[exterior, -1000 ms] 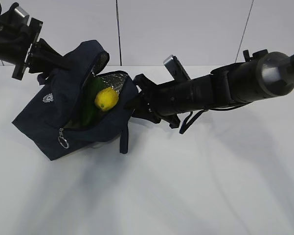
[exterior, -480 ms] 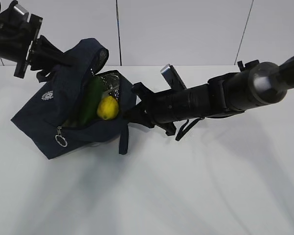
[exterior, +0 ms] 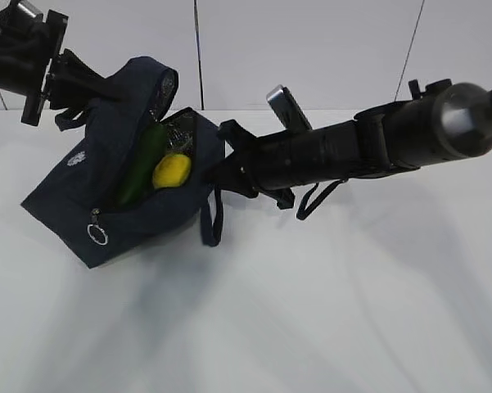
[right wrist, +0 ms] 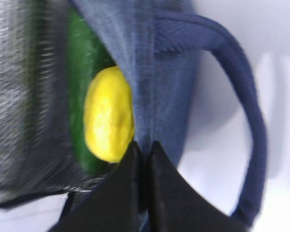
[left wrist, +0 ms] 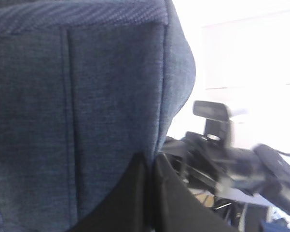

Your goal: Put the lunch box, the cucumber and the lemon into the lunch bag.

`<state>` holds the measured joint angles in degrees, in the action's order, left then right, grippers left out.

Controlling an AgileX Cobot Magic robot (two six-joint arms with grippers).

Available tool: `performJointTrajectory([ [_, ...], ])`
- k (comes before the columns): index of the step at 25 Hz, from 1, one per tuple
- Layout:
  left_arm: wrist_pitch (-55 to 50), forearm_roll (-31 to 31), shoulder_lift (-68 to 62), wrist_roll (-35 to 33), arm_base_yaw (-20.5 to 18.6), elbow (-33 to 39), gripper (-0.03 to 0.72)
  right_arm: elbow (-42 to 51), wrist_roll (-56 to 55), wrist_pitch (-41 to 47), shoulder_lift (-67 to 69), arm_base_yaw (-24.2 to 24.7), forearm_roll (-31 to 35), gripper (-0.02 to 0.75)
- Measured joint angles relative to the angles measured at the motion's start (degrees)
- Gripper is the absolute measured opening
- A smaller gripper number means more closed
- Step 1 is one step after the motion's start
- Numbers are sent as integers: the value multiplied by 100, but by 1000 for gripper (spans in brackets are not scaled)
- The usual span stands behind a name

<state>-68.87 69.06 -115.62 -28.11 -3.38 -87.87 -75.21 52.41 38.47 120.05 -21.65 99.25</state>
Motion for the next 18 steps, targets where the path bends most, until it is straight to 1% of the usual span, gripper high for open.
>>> performJointTrajectory([
  [3, 11, 12, 12, 188, 52, 0, -9, 0, -53, -13, -337, 0, -474, 3],
  [6, 35, 22, 12, 306, 220, 0, -9, 0, -324, -115, -666, 0, -1193, 3],
  [13, 81, 34, 12, 366, 880, 0, -9, 0, -1360, -240, -1349, 0, -3222, 3],
  [18, 103, 201, 12, 366, 1218, 0, -9, 11, -2388, -251, -1911, 0, -5061, 3],
])
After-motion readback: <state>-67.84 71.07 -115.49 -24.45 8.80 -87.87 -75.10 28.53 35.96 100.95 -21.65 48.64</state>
